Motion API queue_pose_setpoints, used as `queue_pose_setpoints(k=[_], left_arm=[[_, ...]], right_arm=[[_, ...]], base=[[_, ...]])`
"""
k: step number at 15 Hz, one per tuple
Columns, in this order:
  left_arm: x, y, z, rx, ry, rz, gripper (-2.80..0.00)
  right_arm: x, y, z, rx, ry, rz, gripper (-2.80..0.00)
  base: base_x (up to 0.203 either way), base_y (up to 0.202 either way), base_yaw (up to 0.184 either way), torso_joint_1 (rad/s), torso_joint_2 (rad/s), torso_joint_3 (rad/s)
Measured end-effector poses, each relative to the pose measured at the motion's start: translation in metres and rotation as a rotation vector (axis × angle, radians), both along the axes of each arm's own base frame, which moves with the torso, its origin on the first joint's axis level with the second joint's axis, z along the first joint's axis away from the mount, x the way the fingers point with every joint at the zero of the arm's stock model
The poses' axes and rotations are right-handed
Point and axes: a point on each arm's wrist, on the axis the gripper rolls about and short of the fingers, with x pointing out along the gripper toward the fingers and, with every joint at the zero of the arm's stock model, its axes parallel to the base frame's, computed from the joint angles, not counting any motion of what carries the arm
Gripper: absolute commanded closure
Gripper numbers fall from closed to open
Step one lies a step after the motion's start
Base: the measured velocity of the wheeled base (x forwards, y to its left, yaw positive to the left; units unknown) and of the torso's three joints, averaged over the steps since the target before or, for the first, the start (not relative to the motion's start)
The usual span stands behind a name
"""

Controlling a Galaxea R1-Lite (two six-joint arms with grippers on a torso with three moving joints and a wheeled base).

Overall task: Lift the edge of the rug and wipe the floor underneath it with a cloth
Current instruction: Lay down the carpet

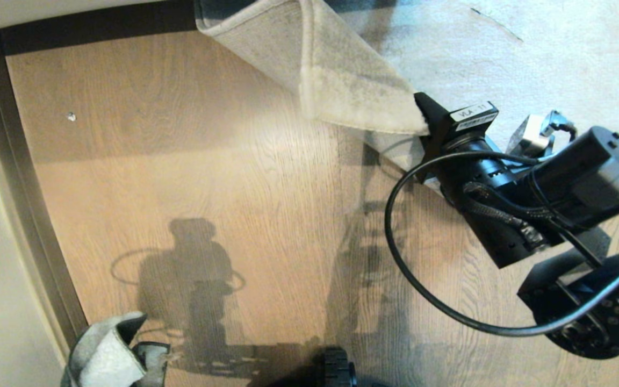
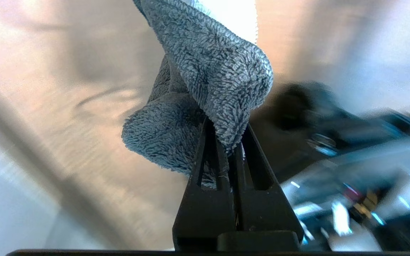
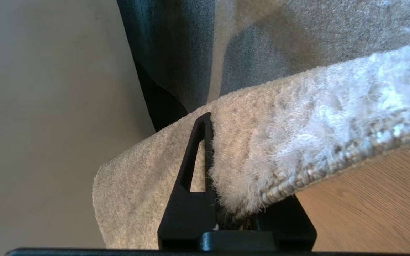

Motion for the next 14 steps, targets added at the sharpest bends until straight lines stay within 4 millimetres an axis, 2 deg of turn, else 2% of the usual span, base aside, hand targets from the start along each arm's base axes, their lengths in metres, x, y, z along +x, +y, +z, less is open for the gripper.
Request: queue_pose_setpoints(k=[14], left_arm=[[-0.0034, 0.0009, 0.0000, -0.008, -0.041, 0.207, 0.00]], right_arm=[[-0.0011, -0.0009, -0.0008, -0.005, 0.002, -0.002, 0.00]], base=[[0.000, 0.000, 0.000, 0.000, 0.00, 0.000]])
